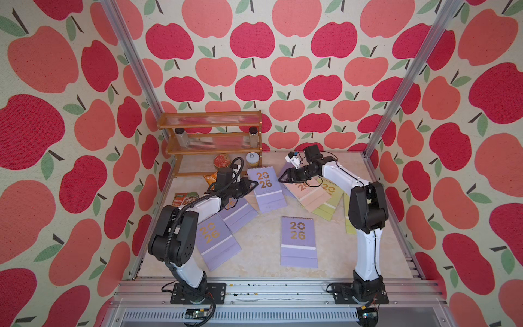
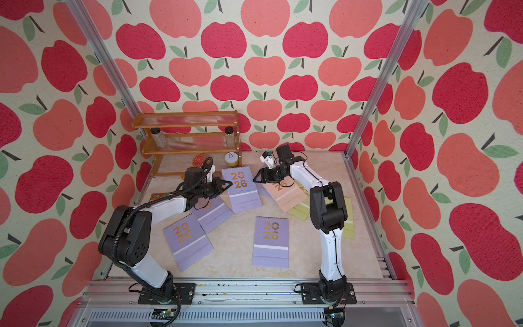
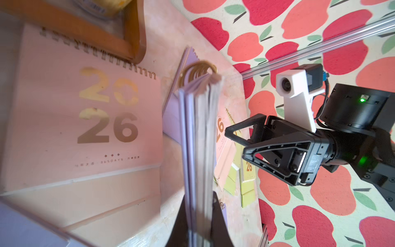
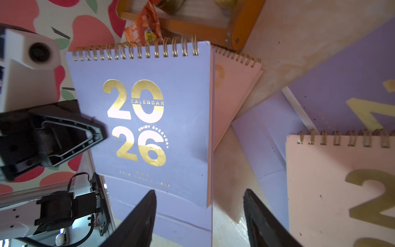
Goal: Stack the calendars
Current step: Pick up the calendar at the center of the board, then place the calendar at the calendar.
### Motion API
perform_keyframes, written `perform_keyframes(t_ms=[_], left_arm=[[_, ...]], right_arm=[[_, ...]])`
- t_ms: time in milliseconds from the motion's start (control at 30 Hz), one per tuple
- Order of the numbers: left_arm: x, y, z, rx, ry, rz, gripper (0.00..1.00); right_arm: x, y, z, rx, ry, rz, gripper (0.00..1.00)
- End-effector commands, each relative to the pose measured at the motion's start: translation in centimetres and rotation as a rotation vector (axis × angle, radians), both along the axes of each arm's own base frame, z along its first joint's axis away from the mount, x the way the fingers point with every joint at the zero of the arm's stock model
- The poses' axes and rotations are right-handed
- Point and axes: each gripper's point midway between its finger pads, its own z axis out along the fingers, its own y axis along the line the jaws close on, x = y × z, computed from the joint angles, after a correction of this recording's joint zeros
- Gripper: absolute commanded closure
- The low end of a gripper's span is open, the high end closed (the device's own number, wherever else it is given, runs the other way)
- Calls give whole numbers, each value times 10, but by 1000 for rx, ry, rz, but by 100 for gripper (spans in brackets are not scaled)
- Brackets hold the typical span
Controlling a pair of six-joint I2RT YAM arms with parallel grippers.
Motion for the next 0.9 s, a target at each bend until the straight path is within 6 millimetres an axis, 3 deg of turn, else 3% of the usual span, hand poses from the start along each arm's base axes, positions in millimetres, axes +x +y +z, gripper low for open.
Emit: perform_keyframes(t_ms=[0,67,200,467,767,867], left_arm=[[-12,7,40,-47,-136,-125,100],[-17,11,60,-72,-181,-171,100],[-33,9,96,-97,-296,-289,100],[-59,-10,151,-212,-446,-451,100],[-80,-38,167,-210,-489,-513,100],[-80,-42,167,-209,-485,-520,100]], right_arm=[[-22,0,68,178,-85,74,28],[-26,-8,89,269,-108,62,21],[-38,-25,123,405,-183,58,18],[-62,-24,123,468,-238,68,20],[-95,2,129,528,-255,153,22],[-101,7,133,557,-260,167,30]])
